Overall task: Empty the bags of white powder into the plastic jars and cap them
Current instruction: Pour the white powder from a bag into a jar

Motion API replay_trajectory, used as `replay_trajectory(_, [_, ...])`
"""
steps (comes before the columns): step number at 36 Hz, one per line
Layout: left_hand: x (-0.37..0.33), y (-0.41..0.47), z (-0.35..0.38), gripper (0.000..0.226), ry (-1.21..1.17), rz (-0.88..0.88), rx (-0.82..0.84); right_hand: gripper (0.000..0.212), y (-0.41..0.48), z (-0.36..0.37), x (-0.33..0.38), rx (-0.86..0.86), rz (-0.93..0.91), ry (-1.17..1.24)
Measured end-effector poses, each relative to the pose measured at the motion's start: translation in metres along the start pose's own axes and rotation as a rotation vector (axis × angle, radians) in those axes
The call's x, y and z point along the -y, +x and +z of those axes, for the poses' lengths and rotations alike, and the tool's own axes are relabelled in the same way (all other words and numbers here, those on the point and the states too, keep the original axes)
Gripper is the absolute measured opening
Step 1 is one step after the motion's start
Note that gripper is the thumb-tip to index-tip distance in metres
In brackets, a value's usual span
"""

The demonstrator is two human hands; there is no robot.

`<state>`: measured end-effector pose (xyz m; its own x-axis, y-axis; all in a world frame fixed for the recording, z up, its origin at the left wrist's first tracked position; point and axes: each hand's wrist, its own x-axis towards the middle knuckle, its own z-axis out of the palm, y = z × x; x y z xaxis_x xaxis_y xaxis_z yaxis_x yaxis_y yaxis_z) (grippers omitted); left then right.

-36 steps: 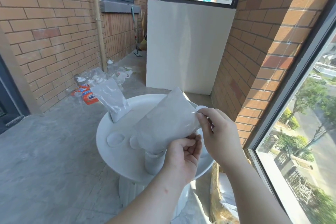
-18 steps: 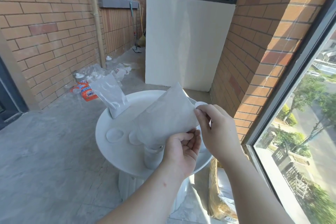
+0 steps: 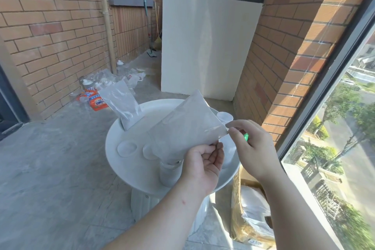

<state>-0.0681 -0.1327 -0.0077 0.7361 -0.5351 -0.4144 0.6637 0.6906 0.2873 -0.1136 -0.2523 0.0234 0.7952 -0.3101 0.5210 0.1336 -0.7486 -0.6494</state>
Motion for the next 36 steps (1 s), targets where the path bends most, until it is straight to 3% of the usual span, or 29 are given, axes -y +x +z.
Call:
replay_trajectory(3, [0.000,0.001,0.000,0.022,-0.004,0.002,-0.003,0.017,-0.002,-0.003,-0.004,0.038,-0.006,-0.037])
replay_trajectory(7, [0.000,0.002,-0.001,0.024,-0.010,0.006,0.004,0.004,-0.003,0.000,-0.009,0.035,-0.071,-0.109])
replay_trajectory(14, [0.001,0.001,-0.001,0.023,-0.003,0.003,0.006,0.012,-0.001,0.002,-0.012,-0.024,-0.131,-0.136])
replay_trajectory(24, [0.000,0.000,0.000,0.024,0.003,0.011,-0.003,0.012,0.001,0.003,-0.012,-0.028,-0.083,-0.103])
replay_trajectory(36, [0.000,-0.001,0.000,0.025,0.001,0.009,-0.001,0.005,0.001,0.003,-0.013,-0.042,-0.154,-0.143])
